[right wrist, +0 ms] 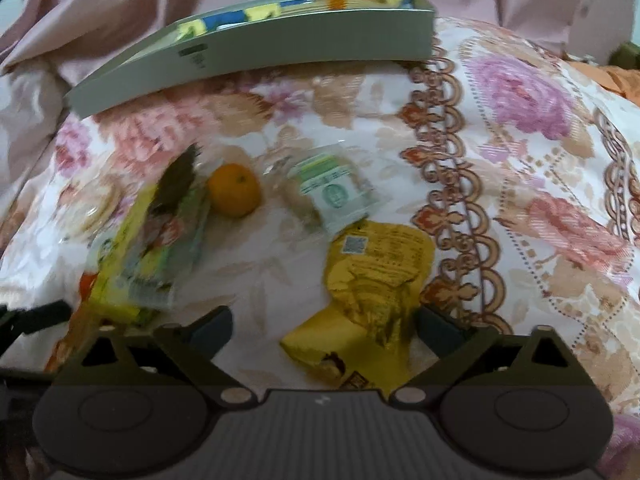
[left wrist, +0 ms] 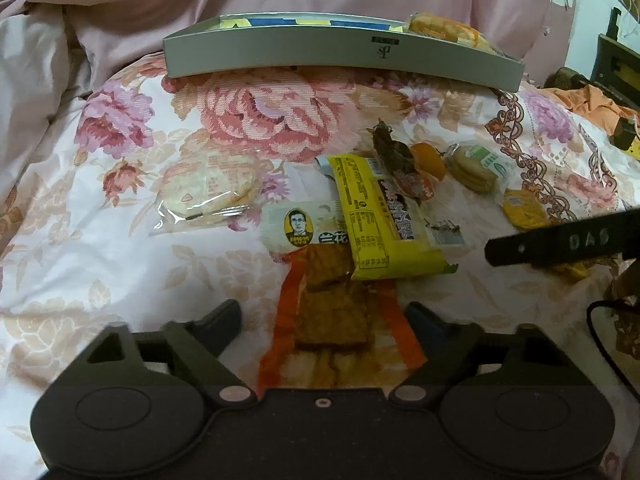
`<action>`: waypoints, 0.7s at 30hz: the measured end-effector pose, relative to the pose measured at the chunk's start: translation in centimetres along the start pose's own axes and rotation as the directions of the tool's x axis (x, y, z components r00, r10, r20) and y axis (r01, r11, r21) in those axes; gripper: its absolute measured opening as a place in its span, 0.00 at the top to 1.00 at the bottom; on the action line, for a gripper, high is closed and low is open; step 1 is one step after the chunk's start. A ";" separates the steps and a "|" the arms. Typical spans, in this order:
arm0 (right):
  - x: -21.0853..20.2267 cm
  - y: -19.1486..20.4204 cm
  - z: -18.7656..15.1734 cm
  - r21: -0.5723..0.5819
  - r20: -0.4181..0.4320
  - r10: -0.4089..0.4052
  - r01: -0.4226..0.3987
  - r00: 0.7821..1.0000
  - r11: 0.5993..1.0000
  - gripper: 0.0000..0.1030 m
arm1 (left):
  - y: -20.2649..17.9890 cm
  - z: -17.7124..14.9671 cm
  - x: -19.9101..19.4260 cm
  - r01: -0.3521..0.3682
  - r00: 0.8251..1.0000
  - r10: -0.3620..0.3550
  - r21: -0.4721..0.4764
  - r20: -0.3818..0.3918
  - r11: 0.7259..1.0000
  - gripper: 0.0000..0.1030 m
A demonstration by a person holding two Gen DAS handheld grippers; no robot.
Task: Organize snacks
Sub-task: 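Grasp the orange spicy-strip packet with the left tool while the right tool grasps the yellow pouch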
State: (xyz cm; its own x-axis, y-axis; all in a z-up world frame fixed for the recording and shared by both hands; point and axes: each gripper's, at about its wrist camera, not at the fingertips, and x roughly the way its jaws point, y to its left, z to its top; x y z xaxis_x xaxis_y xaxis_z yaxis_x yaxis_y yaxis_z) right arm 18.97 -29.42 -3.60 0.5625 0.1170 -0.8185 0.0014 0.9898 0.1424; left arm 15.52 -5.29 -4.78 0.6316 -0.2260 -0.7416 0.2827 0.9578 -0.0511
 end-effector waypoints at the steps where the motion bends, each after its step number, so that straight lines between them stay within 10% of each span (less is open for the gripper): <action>1: 0.0 0.3 -0.1 -0.018 0.002 0.005 -0.005 1.000 1.000 0.16 | 0.1 0.1 -0.1 0.002 1.000 -0.002 -0.001 -0.002 1.000 0.27; 8: -0.4 1.4 -0.3 -0.083 0.018 0.016 -0.015 1.000 0.996 0.34 | 0.3 0.0 -0.5 0.010 1.000 -0.010 -0.020 -0.014 1.000 0.34; 21: -2.4 3.1 -1.6 -0.172 -0.027 0.231 -0.232 0.973 0.957 0.37 | 0.9 -1.1 -2.7 -0.035 0.998 0.027 -0.128 -0.062 0.991 0.34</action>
State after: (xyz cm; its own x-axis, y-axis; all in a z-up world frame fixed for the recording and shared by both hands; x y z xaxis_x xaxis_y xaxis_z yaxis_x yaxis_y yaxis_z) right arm 16.32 -26.49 -2.08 0.5251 0.3447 -0.7781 -0.2713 0.9344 0.2309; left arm 13.33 -3.63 -3.55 0.5928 -0.1882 -0.7831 0.1655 0.9800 -0.1102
